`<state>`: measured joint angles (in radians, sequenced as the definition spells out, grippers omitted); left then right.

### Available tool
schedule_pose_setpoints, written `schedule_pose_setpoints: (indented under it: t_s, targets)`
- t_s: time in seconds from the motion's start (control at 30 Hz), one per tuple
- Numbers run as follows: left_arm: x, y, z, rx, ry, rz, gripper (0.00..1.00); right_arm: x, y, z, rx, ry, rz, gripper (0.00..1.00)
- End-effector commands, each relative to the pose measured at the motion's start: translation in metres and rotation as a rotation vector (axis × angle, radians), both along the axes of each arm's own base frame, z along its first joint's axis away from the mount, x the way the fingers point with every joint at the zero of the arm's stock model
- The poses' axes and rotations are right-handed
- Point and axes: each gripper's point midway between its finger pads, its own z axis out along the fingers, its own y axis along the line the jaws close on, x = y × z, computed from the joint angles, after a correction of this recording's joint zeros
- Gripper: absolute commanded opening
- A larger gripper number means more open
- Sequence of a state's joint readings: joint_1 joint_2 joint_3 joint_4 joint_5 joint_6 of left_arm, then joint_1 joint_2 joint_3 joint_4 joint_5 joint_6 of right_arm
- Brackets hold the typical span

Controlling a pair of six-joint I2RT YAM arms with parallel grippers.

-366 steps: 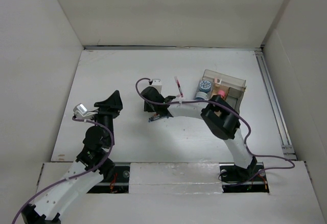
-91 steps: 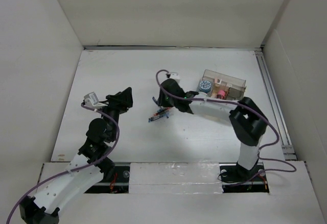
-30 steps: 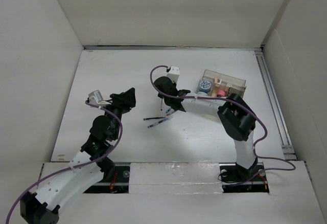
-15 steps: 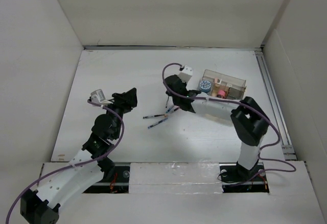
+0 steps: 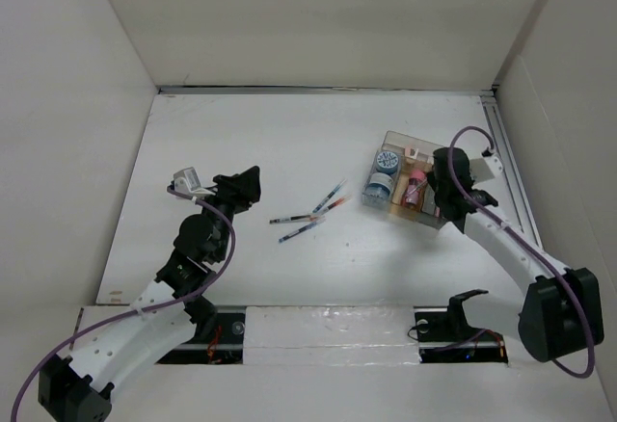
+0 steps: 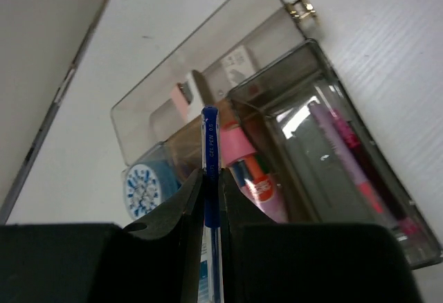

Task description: Organize the desk

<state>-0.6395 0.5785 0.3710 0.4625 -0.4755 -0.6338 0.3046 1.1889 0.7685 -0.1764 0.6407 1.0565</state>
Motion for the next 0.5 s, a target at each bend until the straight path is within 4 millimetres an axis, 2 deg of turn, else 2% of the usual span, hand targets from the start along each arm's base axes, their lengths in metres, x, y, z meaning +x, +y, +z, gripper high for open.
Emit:
schedule_pose_setpoints:
  t_s: [0.0, 0.03, 0.13, 0.17, 0.27, 0.43, 0.47]
  targets:
    - [-0.003, -0.002, 0.021, -0.043, -0.06, -0.017, 0.62, -0.013, -0.007, -0.009, 0.095, 0.043, 0.017, 0.03]
    - [-0.003, -0.001, 0.021, -0.044, -0.06, -0.014, 0.62, -0.015, -0.016, -0.011, 0.105, 0.046, -0.002, 0.03]
    - [-0.003, -0.001, 0.021, -0.04, -0.058, -0.015, 0.62, -0.017, -0.023, -0.015, 0.135, 0.063, 0.016, 0.03]
    - [-0.003, -0.002, 0.02, -0.039, -0.056, -0.015, 0.62, -0.018, -0.035, -0.017, 0.145, 0.07, -0.007, 0.03]
    - [-0.003, 0.0, 0.021, -0.039, -0.057, -0.011, 0.62, -0.015, -0.041, -0.019, 0.15, 0.089, 0.045, 0.03]
    - [-0.002, -0.001, 0.02, -0.036, -0.054, -0.012, 0.62, -0.008, -0.029, -0.031, 0.172, 0.138, 0.139, 0.03]
    - [-0.002, -0.001, 0.02, -0.037, -0.055, -0.012, 0.62, -0.006, -0.031, -0.038, 0.174, 0.157, 0.148, 0.03]
